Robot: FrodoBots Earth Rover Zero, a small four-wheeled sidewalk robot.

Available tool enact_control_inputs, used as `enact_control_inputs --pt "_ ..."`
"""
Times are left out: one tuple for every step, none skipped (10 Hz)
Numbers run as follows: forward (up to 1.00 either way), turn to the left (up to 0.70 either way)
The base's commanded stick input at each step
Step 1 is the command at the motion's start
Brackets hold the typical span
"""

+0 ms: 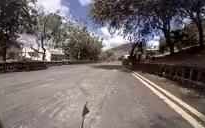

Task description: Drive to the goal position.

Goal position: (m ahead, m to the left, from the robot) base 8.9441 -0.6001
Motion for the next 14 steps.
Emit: enact_control_inputs --pt "0.70 0.00" --pt "0.70 0.00" --pt "0.70 0.00" --pt "0.70 0.00" --pt "0.70 0.00" --pt "0.70 0.00" --pt "0.70 0.00" --pt "0.70 0.00" --pt "0.70 0.00" --pt "0.70 0.00" --pt "0.70 0.00" --pt "0.70 0.00" --pt "0.70 0.00" --pt "0.70 0.00"
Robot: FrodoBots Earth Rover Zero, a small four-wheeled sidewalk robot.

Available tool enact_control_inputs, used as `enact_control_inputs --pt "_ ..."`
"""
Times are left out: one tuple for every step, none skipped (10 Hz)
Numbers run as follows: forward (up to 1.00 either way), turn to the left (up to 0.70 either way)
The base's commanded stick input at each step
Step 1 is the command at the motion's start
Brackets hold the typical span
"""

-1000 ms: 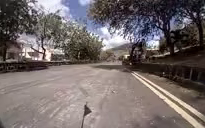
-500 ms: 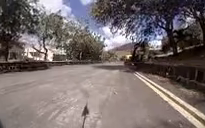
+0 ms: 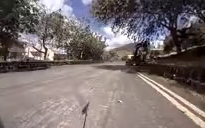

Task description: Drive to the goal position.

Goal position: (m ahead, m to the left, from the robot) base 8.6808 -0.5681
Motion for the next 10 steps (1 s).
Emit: enact_control_inputs --pt "0.70 0.00" --pt "0.70 0.00" --pt "0.70 -0.01" --pt "0.70 -0.31" --pt "0.70 -0.17" --pt "0.70 -0.04" --pt "0.70 0.00" --pt "0.70 0.00" --pt "0.70 0.00" --pt "0.70 0.00"
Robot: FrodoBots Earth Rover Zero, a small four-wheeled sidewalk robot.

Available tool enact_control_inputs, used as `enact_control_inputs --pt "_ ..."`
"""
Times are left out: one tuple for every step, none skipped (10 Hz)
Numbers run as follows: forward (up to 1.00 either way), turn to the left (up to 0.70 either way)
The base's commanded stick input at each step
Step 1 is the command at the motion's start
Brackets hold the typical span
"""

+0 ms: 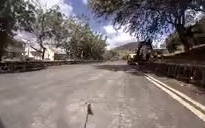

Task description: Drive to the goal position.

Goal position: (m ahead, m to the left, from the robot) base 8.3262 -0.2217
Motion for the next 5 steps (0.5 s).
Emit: enact_control_inputs --pt "0.70 0.00" --pt "0.70 0.00" --pt "0.70 0.00" --pt "0.70 0.00" --pt "0.70 0.00"
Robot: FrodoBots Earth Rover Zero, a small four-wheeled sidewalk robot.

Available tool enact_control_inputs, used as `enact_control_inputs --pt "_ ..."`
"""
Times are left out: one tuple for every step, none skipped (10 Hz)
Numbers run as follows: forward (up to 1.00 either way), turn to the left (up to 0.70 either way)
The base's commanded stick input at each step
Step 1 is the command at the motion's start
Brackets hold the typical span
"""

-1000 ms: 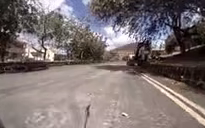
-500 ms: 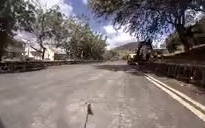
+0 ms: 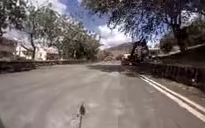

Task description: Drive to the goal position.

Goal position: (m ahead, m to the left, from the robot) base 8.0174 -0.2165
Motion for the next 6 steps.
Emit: enact_control_inputs --pt "0.70 0.00" --pt "0.70 0.00" --pt "0.70 0.00" --pt "0.70 0.00" --pt "0.70 0.00" --pt "0.70 0.00"
